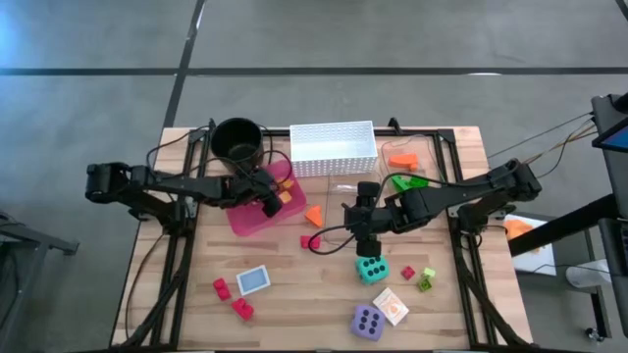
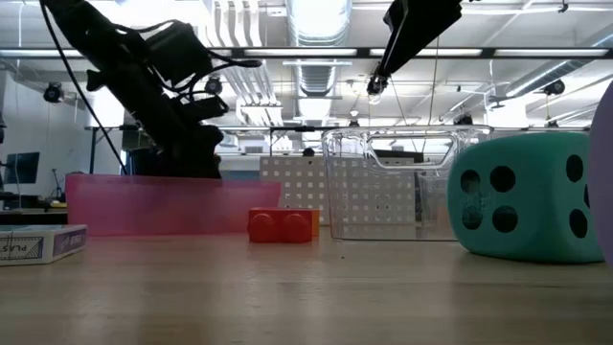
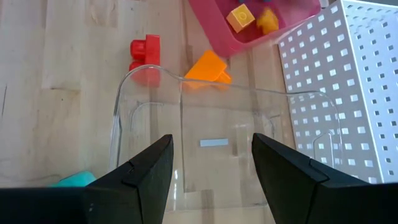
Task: Pick & Place Toys
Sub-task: Put the small red game piece into the red bin
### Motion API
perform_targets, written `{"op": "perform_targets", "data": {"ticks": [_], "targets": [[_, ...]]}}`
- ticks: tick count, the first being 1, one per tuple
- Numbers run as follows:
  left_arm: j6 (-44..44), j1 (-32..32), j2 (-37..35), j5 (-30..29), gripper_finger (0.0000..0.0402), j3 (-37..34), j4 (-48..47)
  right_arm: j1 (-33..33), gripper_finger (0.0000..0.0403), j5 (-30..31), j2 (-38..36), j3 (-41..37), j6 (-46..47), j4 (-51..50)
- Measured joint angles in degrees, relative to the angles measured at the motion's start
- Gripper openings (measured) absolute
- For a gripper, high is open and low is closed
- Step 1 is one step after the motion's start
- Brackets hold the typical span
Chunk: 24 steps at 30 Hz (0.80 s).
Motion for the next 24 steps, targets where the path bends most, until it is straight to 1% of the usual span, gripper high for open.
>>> {"op": "perform_targets", "data": {"ticks": [3, 7, 13, 15, 17, 19, 22, 24], "targets": [[0.42, -0.02, -0.12, 0.02, 0.0257, 1.06, -0.04, 0.00, 0.0219, 0.00, 0.00, 0.00, 0.00, -0.41], [1.14, -1.01, -1.02, 1.21, 0.0264, 4.02, -0.04, 0.31, 0.0219, -0.58, -0.17, 0.00, 2.50, -5.17], [2.37, -4.87, -1.62, 8.53, 0.0264, 8.49, 0.40, 1.70, 0.0219, -7.95, -2.43, 0.00, 7.34, -16.40], [2.35, -6.94, -1.53, 9.80, 0.0264, 9.24, 0.63, 2.99, 0.0219, -8.57, -4.15, -0.20, 9.62, -18.42], [2.36, -9.56, -1.30, 11.34, 0.0264, 9.39, 1.51, 5.06, 0.0219, -7.10, -6.63, -1.42, 12.08, -18.41], [2.35, -12.54, -1.29, 12.00, 0.0264, 8.77, 3.13, 7.86, 0.0219, -3.48, -9.92, -3.90, 14.45, -16.41], [2.35, -16.79, -1.29, 11.11, 0.0264, 7.63, 5.42, 12.33, 0.0219, 2.59, -15.33, -10.31, 18.59, -11.39], [2.35, -19.06, -1.25, 9.91, 0.0264, 6.84, 7.52, 14.93, 0.0219, 4.98, -18.83, -15.53, 21.03, -6.62]]}}
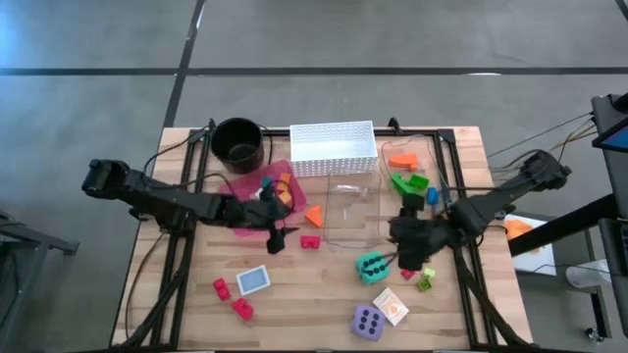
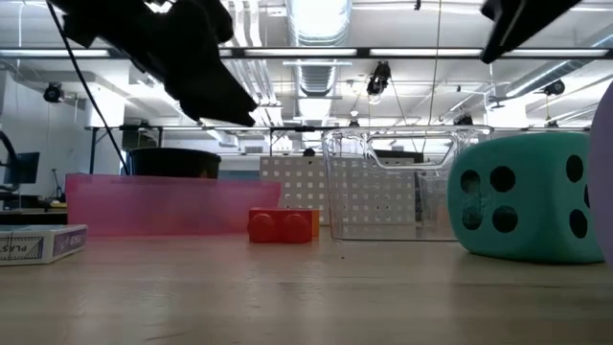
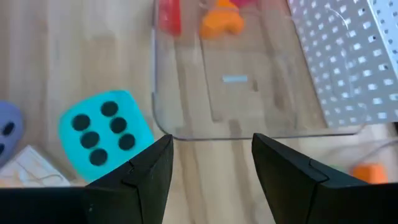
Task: Pick & Place Toys
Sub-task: Put the small red game piece into the red bin
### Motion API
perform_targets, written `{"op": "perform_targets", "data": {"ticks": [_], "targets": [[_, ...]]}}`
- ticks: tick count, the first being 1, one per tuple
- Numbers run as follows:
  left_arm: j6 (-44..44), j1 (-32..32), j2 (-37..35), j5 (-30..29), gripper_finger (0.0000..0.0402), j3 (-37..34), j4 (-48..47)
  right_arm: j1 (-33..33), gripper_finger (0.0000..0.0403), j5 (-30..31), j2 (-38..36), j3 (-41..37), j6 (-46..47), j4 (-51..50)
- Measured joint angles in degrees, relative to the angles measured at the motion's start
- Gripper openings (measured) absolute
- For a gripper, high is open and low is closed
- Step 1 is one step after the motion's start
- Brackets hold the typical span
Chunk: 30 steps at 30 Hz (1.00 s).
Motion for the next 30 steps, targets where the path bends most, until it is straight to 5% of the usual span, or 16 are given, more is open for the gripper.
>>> {"op": "perform_targets", "data": {"ticks": [7, 12, 18, 30], "targets": [[-0.68, -3.11, 1.10, -0.53, 0.0264, -2.51, 8.53, 5.45, 0.0219, 0.02, -8.74, -18.33, 0.92, 24.19], [-0.65, -3.07, 1.43, -2.90, 0.0264, -3.50, 12.22, 5.61, 0.0219, 0.31, -10.73, -26.10, -9.55, 34.95], [0.64, -2.93, 2.96, -5.71, 0.0264, -3.59, 14.91, 4.17, 0.0219, 6.51, -10.94, -28.19, -14.07, 40.06], [0.69, -2.93, 5.54, -5.51, 0.0264, -3.63, 15.03, 2.91, 0.0219, 7.43, -9.96, -28.19, -13.94, 42.07]]}}
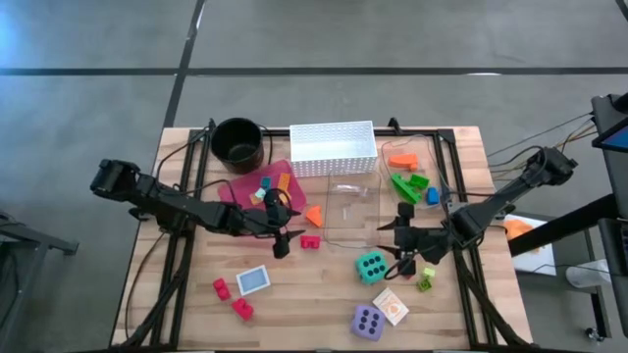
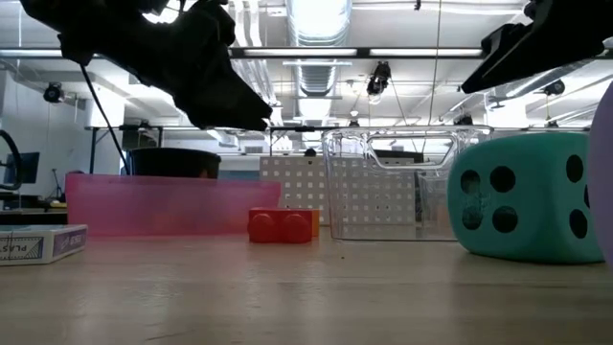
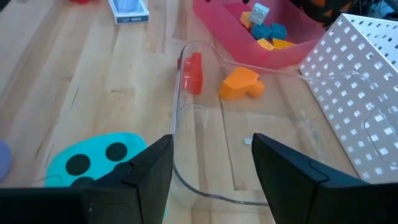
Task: Pick & Place Toys
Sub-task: Put the small red game piece into the red bin
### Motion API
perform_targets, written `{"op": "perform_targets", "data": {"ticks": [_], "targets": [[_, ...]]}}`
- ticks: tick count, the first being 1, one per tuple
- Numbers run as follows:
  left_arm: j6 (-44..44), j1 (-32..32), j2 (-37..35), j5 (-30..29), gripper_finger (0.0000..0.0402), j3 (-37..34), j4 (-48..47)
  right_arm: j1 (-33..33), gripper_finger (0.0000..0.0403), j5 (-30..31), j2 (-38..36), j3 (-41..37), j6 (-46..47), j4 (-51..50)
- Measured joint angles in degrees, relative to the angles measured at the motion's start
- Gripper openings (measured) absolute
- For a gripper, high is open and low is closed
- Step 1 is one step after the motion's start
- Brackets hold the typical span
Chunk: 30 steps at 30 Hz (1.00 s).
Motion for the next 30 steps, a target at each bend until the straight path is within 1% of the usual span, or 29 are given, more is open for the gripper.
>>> {"op": "perform_targets", "data": {"ticks": [7, 8, 10, 12, 17, 19, 23, 26, 30], "targets": [[0.15, 0.00, -0.01, 0.04, 0.0264, 0.00, -0.04, 0.11, 0.0219, -0.46, 1.05, 1.05, 0.31, -0.17], [0.18, 0.00, -0.01, 0.04, 0.0264, 0.00, -0.04, 0.23, 0.0219, -1.60, 1.00, 1.43, 1.13, -0.50], [0.18, -0.02, -0.01, 0.05, 0.0264, 0.04, 0.00, 0.39, 0.0219, -5.91, 0.83, 2.87, 3.95, -4.15], [0.18, -0.02, -0.01, 0.07, 0.0264, 0.02, -0.04, 0.59, 0.0219, -10.29, 0.80, 4.96, 8.91, -8.70], [0.18, -0.02, -0.01, 0.07, 0.0264, 0.02, -0.04, 0.77, 0.0219, -19.79, 0.81, 9.12, 26.92, -19.29], [0.18, -0.02, -0.01, 0.07, 0.0264, 0.02, -0.04, 1.58, 0.0219, -22.26, 0.98, 9.25, 31.98, -21.66], [0.18, -0.02, -0.01, 0.24, 0.0264, 0.02, -0.06, 2.94, 0.0219, -25.02, 2.68, 8.71, 41.46, -24.84], [0.18, -0.02, -0.01, 0.24, 0.0264, 0.00, -0.06, 3.54, 0.0219, -27.09, 5.48, 8.55, 46.49, -25.84], [0.21, -0.02, -0.01, 0.24, 0.0264, 0.00, -0.08, 3.60, 0.0219, -34.30, 10.82, 8.52, 50.22, -25.64]]}}
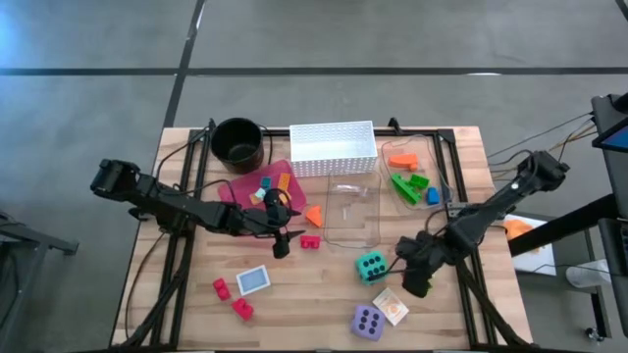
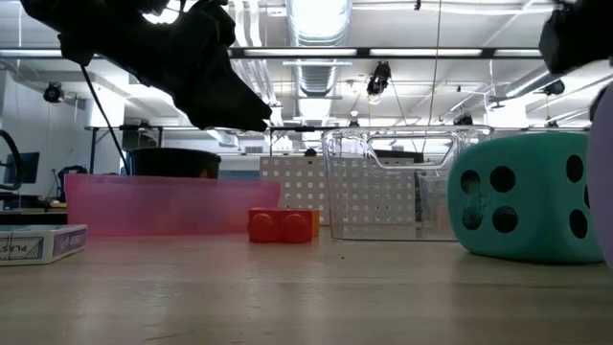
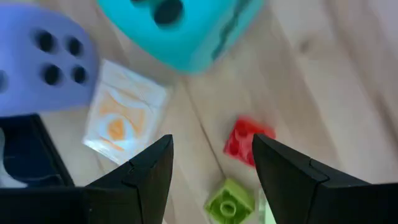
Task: Pick & Place Toys
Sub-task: Put the small red game piece into the red bin
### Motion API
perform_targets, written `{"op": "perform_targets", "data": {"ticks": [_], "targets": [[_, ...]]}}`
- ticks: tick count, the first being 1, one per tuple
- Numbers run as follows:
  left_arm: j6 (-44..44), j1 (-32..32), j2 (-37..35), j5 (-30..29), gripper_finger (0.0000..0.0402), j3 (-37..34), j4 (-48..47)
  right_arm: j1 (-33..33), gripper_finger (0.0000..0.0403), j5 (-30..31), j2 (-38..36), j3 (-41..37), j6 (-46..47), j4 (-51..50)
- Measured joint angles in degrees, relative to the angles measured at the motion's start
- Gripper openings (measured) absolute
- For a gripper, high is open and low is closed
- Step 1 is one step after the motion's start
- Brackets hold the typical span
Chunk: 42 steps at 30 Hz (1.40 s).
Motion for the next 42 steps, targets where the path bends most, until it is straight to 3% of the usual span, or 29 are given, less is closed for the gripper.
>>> {"op": "perform_targets", "data": {"ticks": [12, 18, 25, 34, 42], "targets": [[0.10, 0.00, -0.04, 0.20, 0.0264, 0.02, 0.02, -0.32, 0.0219, -3.15, 13.19, 2.10, 7.25, -1.12], [0.17, 0.00, -0.06, 0.24, 0.0264, 0.06, 0.06, -0.32, 0.0219, -3.13, 17.09, 7.03, 7.65, -12.87], [0.13, 0.00, -0.06, 0.24, 0.0264, 0.07, 0.07, -0.30, 0.0219, -3.05, 18.72, 12.25, 7.19, -19.30], [-0.06, -0.11, -0.06, 0.87, 0.0264, 0.07, 0.31, -0.72, 0.0219, -5.18, 18.90, 6.41, 10.71, -18.85], [-0.05, -0.11, -0.06, 0.85, 0.0264, 0.09, 0.38, -0.69, 0.0219, -4.64, 17.41, 6.70, 10.79, -17.86]]}}
